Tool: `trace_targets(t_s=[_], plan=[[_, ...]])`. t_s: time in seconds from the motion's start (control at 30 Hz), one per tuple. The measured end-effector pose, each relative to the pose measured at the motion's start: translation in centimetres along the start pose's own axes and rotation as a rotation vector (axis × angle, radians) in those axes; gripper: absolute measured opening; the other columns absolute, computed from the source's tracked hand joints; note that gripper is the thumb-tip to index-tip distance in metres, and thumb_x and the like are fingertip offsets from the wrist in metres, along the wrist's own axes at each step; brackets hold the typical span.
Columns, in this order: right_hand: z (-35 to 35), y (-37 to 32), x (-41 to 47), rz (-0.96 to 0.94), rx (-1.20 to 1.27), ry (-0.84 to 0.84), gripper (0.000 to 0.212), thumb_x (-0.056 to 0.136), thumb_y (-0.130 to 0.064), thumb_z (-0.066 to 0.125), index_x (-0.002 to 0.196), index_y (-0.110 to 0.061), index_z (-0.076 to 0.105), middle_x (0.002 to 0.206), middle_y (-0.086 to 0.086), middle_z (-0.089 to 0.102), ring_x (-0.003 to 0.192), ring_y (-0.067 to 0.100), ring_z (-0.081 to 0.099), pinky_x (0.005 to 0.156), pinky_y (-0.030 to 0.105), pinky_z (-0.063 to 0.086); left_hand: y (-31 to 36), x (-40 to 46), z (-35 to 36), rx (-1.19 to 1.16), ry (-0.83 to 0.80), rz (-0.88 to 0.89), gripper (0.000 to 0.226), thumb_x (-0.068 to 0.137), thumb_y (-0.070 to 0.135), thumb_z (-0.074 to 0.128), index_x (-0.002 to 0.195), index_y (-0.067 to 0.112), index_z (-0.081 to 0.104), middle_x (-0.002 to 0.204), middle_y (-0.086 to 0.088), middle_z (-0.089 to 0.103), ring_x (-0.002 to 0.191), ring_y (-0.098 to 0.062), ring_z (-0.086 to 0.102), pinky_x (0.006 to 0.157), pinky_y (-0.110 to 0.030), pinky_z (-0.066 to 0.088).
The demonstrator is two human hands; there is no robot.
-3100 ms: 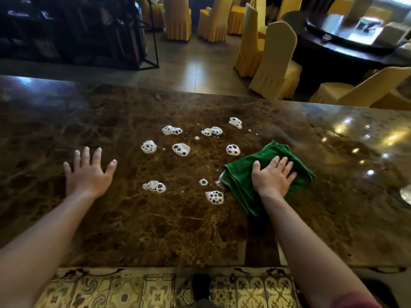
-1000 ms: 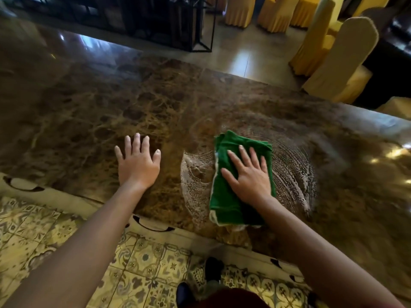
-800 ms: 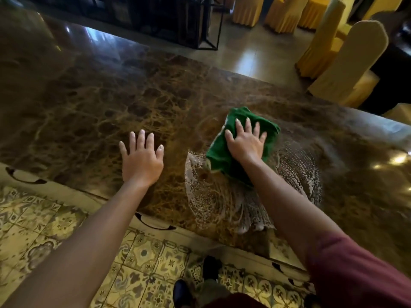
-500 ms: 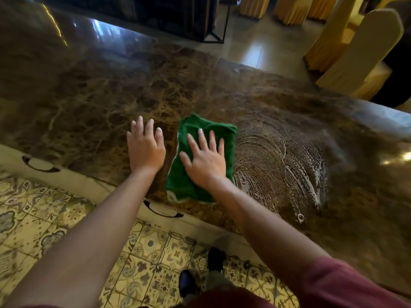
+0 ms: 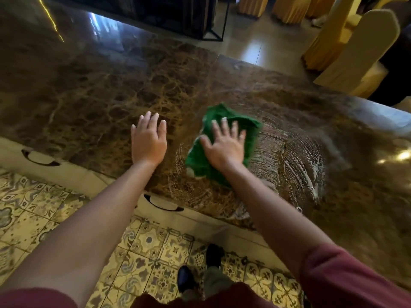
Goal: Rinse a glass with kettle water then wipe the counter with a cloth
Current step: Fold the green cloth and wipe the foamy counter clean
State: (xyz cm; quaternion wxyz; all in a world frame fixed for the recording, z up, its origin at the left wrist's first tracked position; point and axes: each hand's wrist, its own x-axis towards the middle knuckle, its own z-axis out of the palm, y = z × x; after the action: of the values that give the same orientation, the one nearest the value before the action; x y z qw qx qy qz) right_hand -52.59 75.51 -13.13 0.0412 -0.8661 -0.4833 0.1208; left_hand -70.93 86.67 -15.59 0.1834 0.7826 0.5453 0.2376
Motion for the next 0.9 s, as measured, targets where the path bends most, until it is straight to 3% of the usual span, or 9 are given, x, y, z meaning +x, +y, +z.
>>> trace_targets(t_s=[0.1,0.2,0.4,0.53,0.73,0.8,0.9], plan=[[1.6,-3.4,-5.7,-0.236,-0.025,-0.026,0.075,0.100,-0.072,0.018,0.167,-0.037,0.014,0.177,-0.001,0.004,0.163,0.029,-0.008,0.128,0.056,-0.008,-0.4,-0.1,-0.6,-0.135,0.045,-0.062,0.051,0.111,0.038,0.031,0.148,0.011,0.052,0.163,-0.011,0.039,0.155,-0.026,0.027,0.128,-0.045,0.014],[1.8,0.5,-9.5,-0.261,-0.042,-0.024,0.073,0.099,-0.075,0.018,0.166,-0.043,0.015,0.177,-0.006,0.006,0.163,0.024,-0.005,0.129,0.053,-0.006,-0.8,0.0,0.1,0.081,-0.038,-0.004,0.050,0.109,0.036,0.035,0.149,0.009,0.051,0.163,-0.015,0.037,0.156,-0.033,0.022,0.128,-0.048,0.010],[-1.3,12.5,-3.7,0.164,-0.044,0.042,0.081,0.095,-0.079,0.021,0.166,-0.041,0.016,0.177,-0.003,0.006,0.163,0.026,-0.001,0.129,0.053,-0.002,-0.2,0.2,0.8,0.294,-0.131,0.034,0.071,0.105,0.059,0.021,0.159,0.015,0.031,0.170,-0.013,0.020,0.159,-0.030,0.008,0.128,-0.049,0.002],[-2.8,12.2,2.4,0.326,0.002,0.045,0.083,0.097,-0.076,0.021,0.167,-0.032,0.016,0.178,0.005,0.005,0.163,0.035,-0.001,0.128,0.060,-0.001,-0.4,-0.1,0.8,0.325,-0.120,0.026,0.071,0.105,0.059,0.022,0.159,0.014,0.031,0.170,-0.014,0.019,0.159,-0.031,0.008,0.128,-0.050,0.003],[0.2,-1.0,-1.4,-0.122,-0.057,-0.044,0.083,0.096,-0.079,0.017,0.167,-0.035,0.012,0.177,0.002,0.002,0.163,0.031,-0.007,0.128,0.058,-0.005,-0.1,0.0,0.4,0.296,-0.118,0.016,0.062,0.108,0.050,0.025,0.159,0.016,0.034,0.169,-0.012,0.023,0.158,-0.030,0.011,0.128,-0.049,0.005],[1.0,-1.6,-5.4,-0.226,-0.056,-0.058,0.079,0.099,-0.076,0.016,0.167,-0.036,0.012,0.177,0.001,0.003,0.163,0.029,-0.008,0.128,0.057,-0.007,-0.2,0.0,0.3,0.266,-0.112,0.010,0.058,0.108,0.043,0.028,0.158,0.015,0.037,0.169,-0.011,0.025,0.158,-0.029,0.013,0.128,-0.048,0.006],[1.2,3.5,-10.1,-0.286,-0.062,-0.043,0.075,0.099,-0.076,0.019,0.166,-0.041,0.013,0.177,-0.004,0.003,0.163,0.024,-0.008,0.129,0.054,-0.006,-0.4,-0.1,0.4,0.243,-0.088,0.016,0.056,0.108,0.041,0.033,0.156,0.013,0.040,0.168,-0.012,0.027,0.158,-0.030,0.015,0.129,-0.048,0.007]])
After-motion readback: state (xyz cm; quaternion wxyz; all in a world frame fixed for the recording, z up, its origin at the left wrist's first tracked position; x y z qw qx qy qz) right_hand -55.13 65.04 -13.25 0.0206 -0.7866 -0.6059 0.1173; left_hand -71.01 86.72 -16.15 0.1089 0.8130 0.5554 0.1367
